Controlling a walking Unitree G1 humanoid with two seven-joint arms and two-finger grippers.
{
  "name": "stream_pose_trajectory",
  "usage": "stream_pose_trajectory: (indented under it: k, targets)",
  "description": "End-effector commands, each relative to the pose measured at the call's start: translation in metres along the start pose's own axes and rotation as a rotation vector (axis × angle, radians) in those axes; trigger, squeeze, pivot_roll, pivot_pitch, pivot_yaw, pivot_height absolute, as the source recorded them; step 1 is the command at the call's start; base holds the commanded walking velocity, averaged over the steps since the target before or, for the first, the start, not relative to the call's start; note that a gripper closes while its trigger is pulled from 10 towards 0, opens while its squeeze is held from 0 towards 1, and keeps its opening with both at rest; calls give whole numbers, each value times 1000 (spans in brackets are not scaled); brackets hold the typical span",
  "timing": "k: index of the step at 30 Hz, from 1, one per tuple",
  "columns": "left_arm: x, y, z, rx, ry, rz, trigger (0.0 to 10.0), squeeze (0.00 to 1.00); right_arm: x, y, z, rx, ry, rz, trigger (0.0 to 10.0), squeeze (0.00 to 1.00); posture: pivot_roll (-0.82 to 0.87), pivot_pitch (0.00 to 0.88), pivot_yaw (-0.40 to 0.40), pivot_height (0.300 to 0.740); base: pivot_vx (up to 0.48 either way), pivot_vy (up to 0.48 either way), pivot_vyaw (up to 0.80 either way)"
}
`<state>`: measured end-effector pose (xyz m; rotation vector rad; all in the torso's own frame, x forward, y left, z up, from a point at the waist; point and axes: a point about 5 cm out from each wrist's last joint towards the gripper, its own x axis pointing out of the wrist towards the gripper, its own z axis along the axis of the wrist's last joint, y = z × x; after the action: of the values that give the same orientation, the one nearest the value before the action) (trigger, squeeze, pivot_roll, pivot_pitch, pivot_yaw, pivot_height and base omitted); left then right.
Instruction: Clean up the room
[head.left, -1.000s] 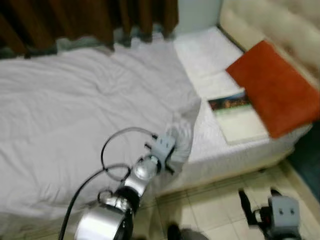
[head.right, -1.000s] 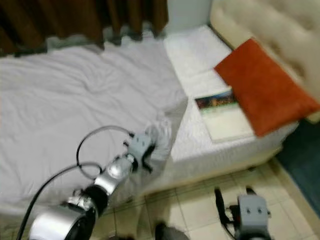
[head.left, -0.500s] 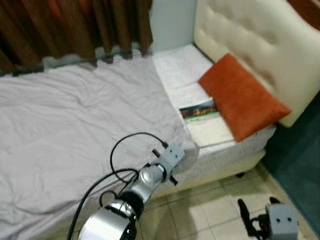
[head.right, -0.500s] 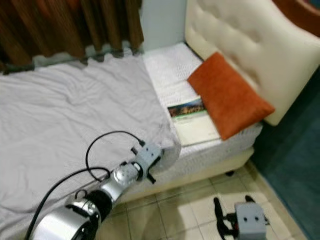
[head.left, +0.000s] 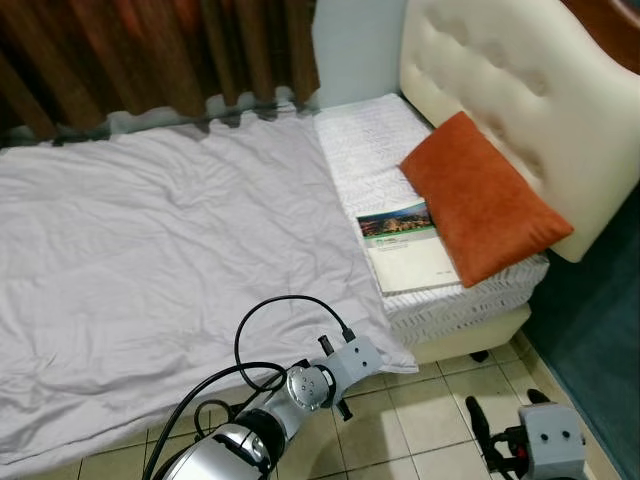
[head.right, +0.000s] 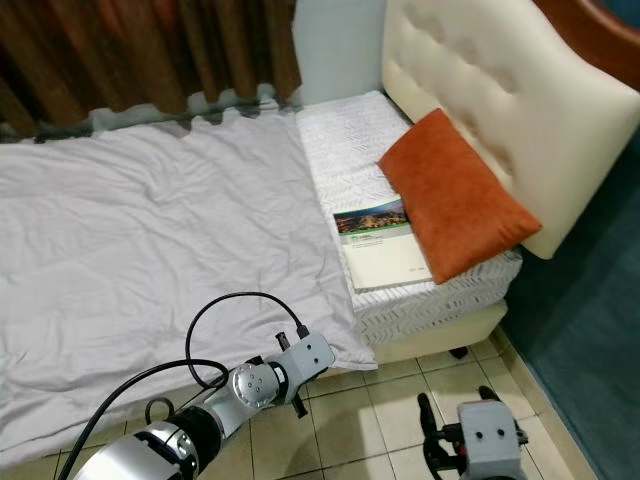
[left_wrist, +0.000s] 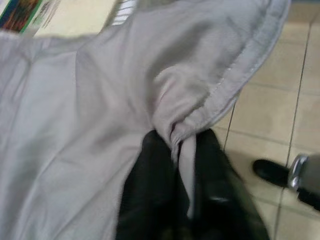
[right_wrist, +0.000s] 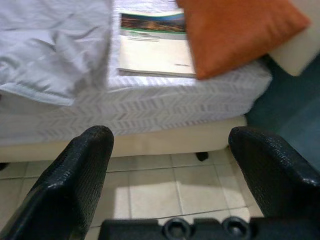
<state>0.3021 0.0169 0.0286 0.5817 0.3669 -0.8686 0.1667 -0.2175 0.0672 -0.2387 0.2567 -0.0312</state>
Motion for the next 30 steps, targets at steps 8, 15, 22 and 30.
stream_pose_trajectory:
  k: [8, 15, 22, 30]
  targets:
    - [23, -95, 113, -193, -323, -242, 10000, 1000, 7, 4, -5, -8, 17, 25, 10000, 0, -354, 127, 26, 740, 0, 0, 0]
    - [16, -41, 92, -266, -397, -107, 10000, 1000, 24, 6, 4, 9, -37, 28, 10000, 0, -289, 59, 28, 740, 0, 0, 0]
    - [-33, 52, -2, -289, -343, 292, 10000, 1000, 47, 9, 5, 101, -73, -1, 10000, 0, -152, 0, 10, 740, 0, 0, 0]
    - [-95, 81, -61, -388, -317, 612, 10000, 1000, 61, 6, 3, 177, -94, -46, 10000, 0, -40, 0, -25, 740, 0, 0, 0]
